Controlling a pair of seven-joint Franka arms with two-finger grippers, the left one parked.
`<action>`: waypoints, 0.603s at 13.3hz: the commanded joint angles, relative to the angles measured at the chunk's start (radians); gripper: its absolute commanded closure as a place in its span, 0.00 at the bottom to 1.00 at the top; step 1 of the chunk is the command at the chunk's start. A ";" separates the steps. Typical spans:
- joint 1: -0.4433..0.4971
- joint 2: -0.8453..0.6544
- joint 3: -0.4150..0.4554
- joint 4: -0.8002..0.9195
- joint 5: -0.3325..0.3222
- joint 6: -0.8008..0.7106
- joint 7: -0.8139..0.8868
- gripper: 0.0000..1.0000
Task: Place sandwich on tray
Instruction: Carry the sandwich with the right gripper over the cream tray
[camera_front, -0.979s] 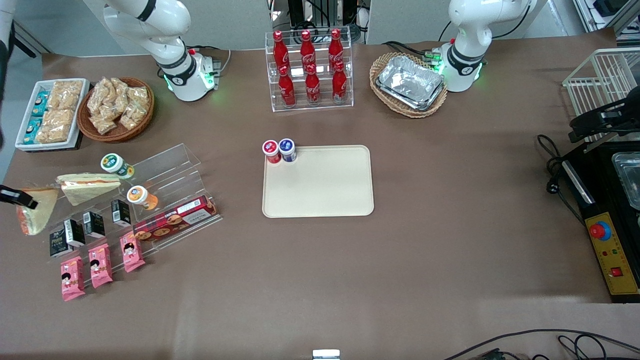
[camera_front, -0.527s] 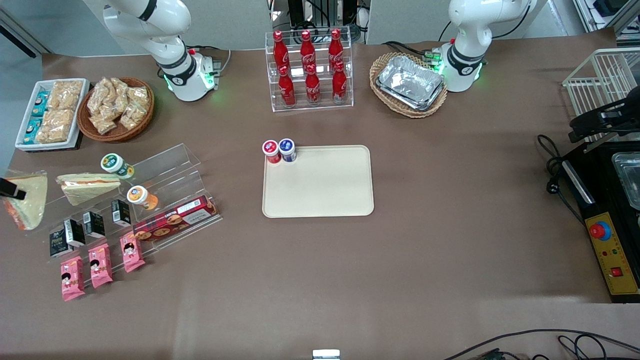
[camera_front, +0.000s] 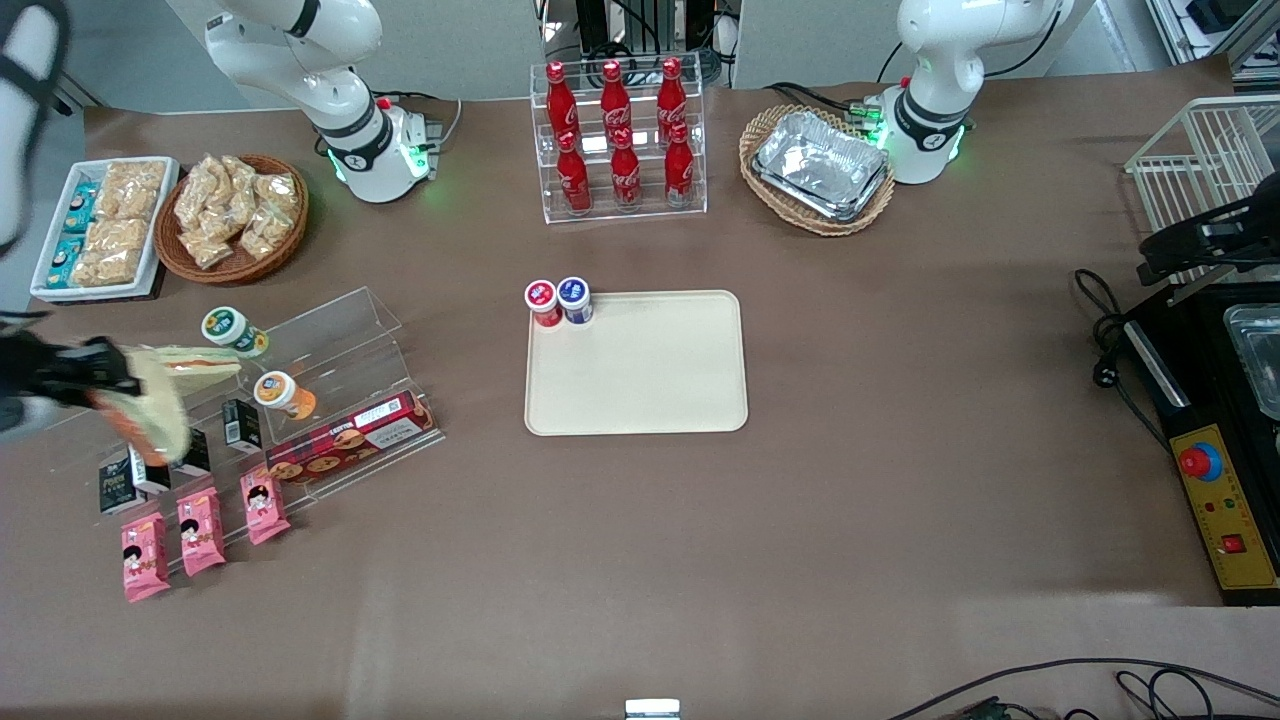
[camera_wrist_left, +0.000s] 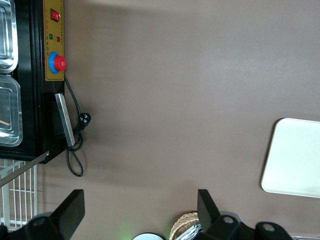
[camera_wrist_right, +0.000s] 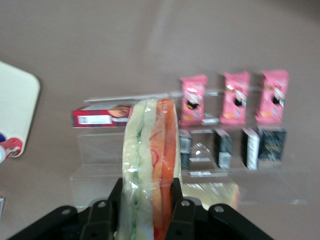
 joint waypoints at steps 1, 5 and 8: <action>0.187 0.002 -0.001 0.020 -0.052 -0.014 -0.028 0.60; 0.398 0.015 0.019 0.020 -0.080 0.029 -0.026 0.59; 0.474 0.044 0.028 0.014 -0.071 0.091 -0.066 0.59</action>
